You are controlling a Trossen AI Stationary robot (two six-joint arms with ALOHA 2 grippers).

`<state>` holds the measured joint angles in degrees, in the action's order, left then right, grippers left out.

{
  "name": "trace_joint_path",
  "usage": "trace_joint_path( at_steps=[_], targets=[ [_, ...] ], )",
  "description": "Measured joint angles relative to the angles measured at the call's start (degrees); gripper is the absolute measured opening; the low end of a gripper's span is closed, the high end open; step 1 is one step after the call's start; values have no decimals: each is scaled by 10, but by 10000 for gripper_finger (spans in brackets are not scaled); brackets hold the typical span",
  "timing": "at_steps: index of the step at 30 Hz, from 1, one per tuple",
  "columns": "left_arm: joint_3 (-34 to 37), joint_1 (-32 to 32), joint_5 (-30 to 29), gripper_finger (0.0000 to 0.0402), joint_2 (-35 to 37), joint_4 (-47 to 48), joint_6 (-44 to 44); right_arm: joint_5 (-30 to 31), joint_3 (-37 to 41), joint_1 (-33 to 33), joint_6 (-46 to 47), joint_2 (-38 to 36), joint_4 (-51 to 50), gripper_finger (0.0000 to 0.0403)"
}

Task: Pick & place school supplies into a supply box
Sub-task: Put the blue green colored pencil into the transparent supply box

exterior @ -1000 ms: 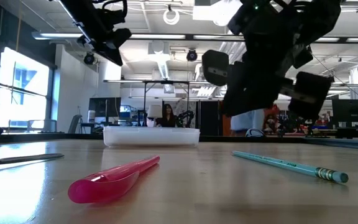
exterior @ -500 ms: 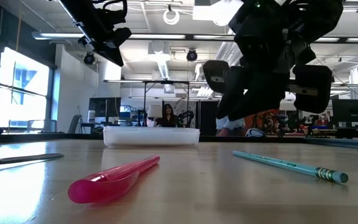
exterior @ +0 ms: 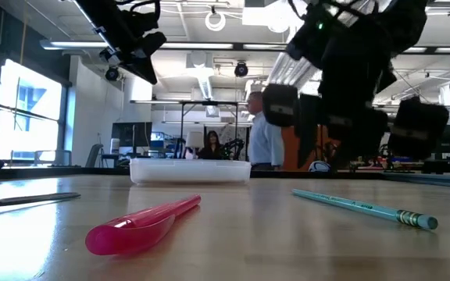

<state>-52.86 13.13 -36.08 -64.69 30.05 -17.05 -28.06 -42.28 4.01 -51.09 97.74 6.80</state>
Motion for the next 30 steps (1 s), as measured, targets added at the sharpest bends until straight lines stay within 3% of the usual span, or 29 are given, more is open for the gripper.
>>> trace_joint_path(
  at_steps=[5, 10, 19, 23, 26, 30],
  targets=[
    [0, 0, 23, 50, 0, 0, -8, -22, 0, 3, -75, 55, 37, 119],
    [0, 0, 23, 50, 0, 0, -12, 5, 0, 13, -128, 62, 58, 119],
    [0, 0, 22, 50, 0, 0, -12, -28, -2, 13, -133, 83, 69, 119],
    [0, 0, 32, 50, 0, 0, -13, 3, 1, 16, -133, 77, 100, 119],
    [0, 0, 90, 50, 0, 6, -13, 73, -4, 16, -134, 59, 128, 119],
    [0, 0, 247, 50, 0, 30, 4, 150, -17, 15, -95, 27, 127, 119]
  ],
)
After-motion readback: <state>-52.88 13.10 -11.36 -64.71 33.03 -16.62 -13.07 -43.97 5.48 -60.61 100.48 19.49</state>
